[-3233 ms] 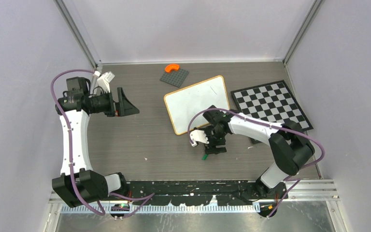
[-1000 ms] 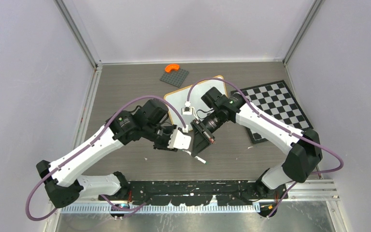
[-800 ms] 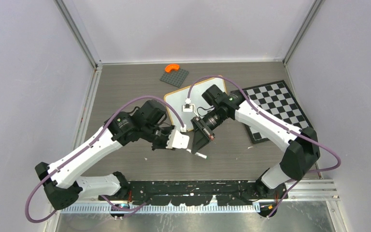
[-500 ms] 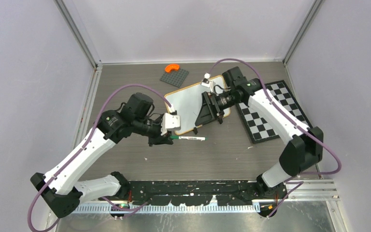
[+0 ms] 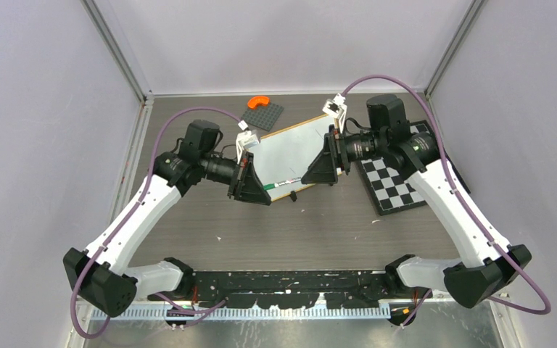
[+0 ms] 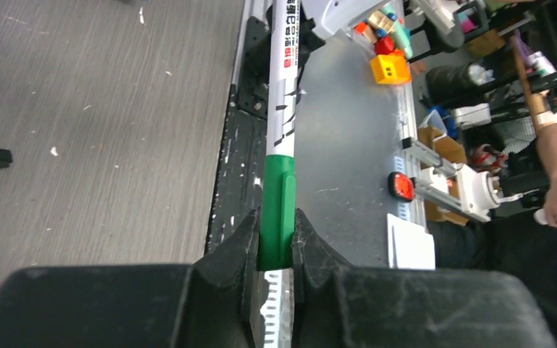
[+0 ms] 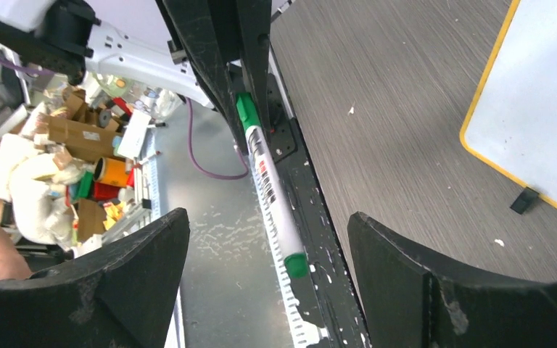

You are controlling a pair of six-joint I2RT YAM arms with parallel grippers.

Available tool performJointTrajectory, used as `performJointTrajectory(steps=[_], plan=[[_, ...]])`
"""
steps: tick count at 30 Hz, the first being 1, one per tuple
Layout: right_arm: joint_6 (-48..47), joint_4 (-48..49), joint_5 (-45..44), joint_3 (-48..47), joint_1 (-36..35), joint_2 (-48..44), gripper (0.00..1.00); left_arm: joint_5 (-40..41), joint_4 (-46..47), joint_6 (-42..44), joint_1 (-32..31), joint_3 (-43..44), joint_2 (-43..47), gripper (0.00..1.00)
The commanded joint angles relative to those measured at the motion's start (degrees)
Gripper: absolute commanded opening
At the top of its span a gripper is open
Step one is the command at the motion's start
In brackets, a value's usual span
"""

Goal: Write a sentence on the whiteboard
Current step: Open the whiteboard marker at the center of the board.

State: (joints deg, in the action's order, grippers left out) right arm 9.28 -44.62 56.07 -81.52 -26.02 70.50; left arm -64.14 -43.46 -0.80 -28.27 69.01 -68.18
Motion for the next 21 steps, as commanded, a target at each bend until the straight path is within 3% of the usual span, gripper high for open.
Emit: performJointTrajectory(steps=[1,9,14,21], plan=[[7.1,8.4,2.4,-0.1,-0.5,2.3,0.84,-6.4,13.2,-12.1,0.8,-2.2,1.7,0.0],[15.3,14.5,5.4,-0.7,-4.7,5.2,0.64,-4.8,23.3,-22.0,2.6,-4.7,1.7,0.0],[24.8,23.7,7.0,1.7,-5.1,5.6,0.53,-3.8,33.3,-30.2,3.7,-8.5,1.7,0.0],[23.8,22.7,5.3,1.6,-5.1,5.6,0.45,-4.5,34.5,-31.0,3.8,-8.5,1.2,0.0]])
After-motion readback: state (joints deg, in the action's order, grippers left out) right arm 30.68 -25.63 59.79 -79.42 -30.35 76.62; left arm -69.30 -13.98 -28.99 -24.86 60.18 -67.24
